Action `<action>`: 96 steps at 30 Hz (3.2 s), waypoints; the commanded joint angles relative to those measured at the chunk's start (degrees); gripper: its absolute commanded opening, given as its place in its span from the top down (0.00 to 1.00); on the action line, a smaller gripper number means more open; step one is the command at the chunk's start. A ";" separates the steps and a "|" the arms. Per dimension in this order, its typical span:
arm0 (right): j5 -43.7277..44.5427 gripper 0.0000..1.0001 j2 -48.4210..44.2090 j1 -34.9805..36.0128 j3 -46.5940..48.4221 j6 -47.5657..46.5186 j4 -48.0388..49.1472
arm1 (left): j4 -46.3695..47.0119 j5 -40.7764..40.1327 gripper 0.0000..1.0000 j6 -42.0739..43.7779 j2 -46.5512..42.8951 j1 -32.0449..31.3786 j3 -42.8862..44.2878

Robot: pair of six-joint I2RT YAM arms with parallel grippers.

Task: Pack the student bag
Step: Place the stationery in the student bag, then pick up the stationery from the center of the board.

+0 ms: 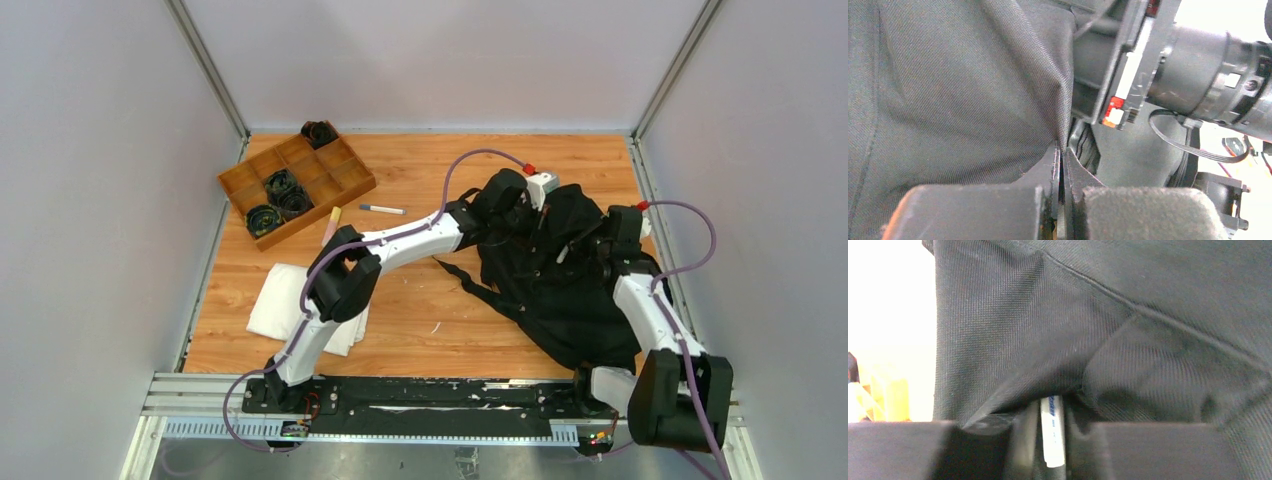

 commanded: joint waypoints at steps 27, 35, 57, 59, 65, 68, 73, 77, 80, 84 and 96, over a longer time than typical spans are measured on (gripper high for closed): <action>-2.00 0.47 -21.56 1.57 16.84 -16.63 -31.69 | -12.62 1.64 0.36 6.72 -6.22 1.37 7.72; -2.38 0.45 -19.96 1.57 19.32 -18.15 -30.29 | -13.80 -5.07 0.33 8.08 -14.81 5.99 -3.89; -11.19 0.45 -15.12 1.57 17.54 -17.57 -26.22 | -26.45 -49.23 0.31 -13.49 -18.13 22.19 -30.67; -11.24 0.45 -15.13 1.57 17.34 -17.49 -26.17 | -23.57 -48.33 0.32 -15.19 -17.54 22.64 -32.98; -11.45 0.45 -15.34 1.57 16.94 -17.40 -26.35 | -20.89 -43.76 0.43 -17.44 -13.72 24.20 -32.99; -11.10 0.45 -15.93 1.57 17.32 -17.55 -26.94 | -20.46 -42.16 0.59 -16.32 -14.03 24.12 -32.85; -13.85 0.44 -15.94 1.57 18.78 -17.76 -27.04 | -18.11 -37.93 0.79 -10.24 -18.90 23.81 -33.84; -22.01 0.45 -14.39 1.63 19.02 -17.08 -23.73 | -15.43 -27.97 0.86 -4.57 -24.46 22.97 -33.74; -27.55 0.45 -12.97 2.21 18.05 -16.18 -20.26 | -14.75 -17.84 0.90 -3.68 -27.59 22.88 -32.32; -29.60 0.43 -11.35 8.04 15.64 -13.74 -15.13 | -6.02 -3.55 0.93 -9.17 -31.43 22.53 -33.30; -25.56 0.40 -5.14 18.78 13.74 1.89 -5.08 | 3.33 2.37 0.99 1.41 -36.08 11.90 -34.51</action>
